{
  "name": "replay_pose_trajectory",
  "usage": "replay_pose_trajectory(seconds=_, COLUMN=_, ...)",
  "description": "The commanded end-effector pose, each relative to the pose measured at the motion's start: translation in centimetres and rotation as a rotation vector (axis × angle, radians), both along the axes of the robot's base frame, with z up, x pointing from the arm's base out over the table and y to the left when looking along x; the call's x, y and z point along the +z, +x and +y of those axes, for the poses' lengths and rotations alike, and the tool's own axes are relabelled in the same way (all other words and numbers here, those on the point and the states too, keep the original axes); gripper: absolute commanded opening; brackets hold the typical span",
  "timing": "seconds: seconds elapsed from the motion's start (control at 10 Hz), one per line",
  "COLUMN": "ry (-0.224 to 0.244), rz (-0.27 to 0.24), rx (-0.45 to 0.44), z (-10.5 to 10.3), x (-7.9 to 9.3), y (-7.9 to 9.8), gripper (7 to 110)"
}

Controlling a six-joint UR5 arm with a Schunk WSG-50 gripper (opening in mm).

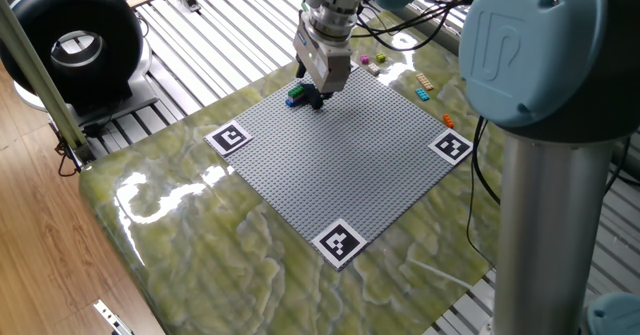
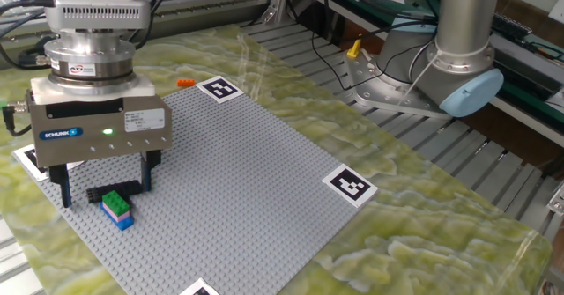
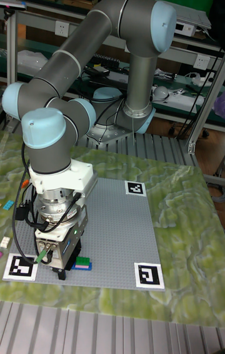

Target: Stack small Lego blocks one on top of the other

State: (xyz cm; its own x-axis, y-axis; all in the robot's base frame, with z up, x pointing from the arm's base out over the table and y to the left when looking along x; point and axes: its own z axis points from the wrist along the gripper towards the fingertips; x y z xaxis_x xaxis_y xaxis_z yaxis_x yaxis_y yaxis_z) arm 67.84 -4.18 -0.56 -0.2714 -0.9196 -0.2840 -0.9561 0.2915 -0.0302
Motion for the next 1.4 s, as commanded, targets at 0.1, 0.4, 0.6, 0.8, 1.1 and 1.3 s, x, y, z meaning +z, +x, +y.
replay_pose_trajectory(seconds=0.1, ry=0.011, rz=0.026, rx=-0.045, z=-0.11, x=0.02, y=-0.42, gripper=88)
replay_pose_trajectory(seconds=0.4, ry=-0.003, rz=0.029, rx=-0.043, z=-0.45, x=-0.09, y=-0.50, gripper=88)
replay_pose_trajectory(seconds=0.6, ry=-0.013, rz=0.029, rx=-0.040, z=-0.69, x=-0.18, y=-0.54, gripper=88)
replay_pose_trajectory(seconds=0.8, ry=-0.009, rz=0.035, rx=-0.040, z=-0.62, x=-0.18, y=-0.70, gripper=88)
replay_pose_trajectory(seconds=1.1, ry=-0.014, rz=0.041, rx=-0.042, z=-0.76, x=-0.24, y=-0.80, gripper=88)
replay_pose_trajectory(seconds=1.3, ry=-0.017, rz=0.042, rx=-0.043, z=-0.84, x=-0.30, y=-0.82, gripper=88)
